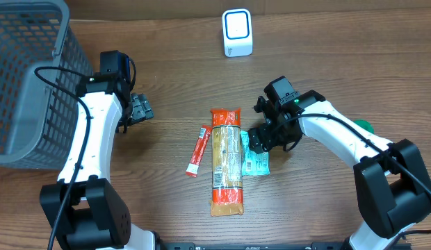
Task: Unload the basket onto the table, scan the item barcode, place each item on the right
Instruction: 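Move the right gripper left over the mint-green wipes pack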
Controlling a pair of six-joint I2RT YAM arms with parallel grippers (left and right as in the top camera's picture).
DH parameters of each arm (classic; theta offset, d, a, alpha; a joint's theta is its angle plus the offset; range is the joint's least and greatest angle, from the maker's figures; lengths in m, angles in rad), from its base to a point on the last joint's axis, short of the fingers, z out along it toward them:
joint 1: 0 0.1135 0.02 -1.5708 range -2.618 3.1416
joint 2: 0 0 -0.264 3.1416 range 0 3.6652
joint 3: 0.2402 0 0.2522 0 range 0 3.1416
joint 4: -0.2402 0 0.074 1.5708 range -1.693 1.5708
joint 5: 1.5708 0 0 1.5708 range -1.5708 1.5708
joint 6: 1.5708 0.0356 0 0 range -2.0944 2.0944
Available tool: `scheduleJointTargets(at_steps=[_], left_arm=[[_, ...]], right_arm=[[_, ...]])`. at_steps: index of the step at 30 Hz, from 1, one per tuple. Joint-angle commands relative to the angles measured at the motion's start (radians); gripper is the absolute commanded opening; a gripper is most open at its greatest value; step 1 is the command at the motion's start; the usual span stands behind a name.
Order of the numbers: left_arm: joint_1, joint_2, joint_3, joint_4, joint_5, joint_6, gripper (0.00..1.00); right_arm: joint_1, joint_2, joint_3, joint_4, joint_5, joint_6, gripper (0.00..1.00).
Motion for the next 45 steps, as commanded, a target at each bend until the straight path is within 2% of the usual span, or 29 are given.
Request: scheduleJointTargets(at_steps=[1, 23, 32, 39, 45], left_arm=[[-0.001, -0.021, 0.018, 0.0, -0.006, 0.026, 1.0], [-0.001, -0.021, 0.018, 0.0, -0.006, 0.026, 1.0], [-0.001, -0.021, 0.018, 0.0, -0.006, 0.026, 1.0], [-0.001, -0.021, 0.018, 0.0, -0.006, 0.026, 1.0], [-0.001, -0.021, 0.018, 0.0, -0.006, 0.026, 1.0]], right_arm=[[0.0, -0.008, -0.01, 0.015, 0.01, -0.001, 0.95], [0.0, 0.0, -0.073, 0.169, 0.132, -0.001, 0.95], [-0.002, 0.0, -0.154, 0.191, 0.286, 0.006, 0.95], [-0.002, -0.015, -0.152, 0.064, 0.524, 0.247, 0.97], [-0.002, -0.084, -0.15, 0.033, 0.439, 0.318, 1.0]])
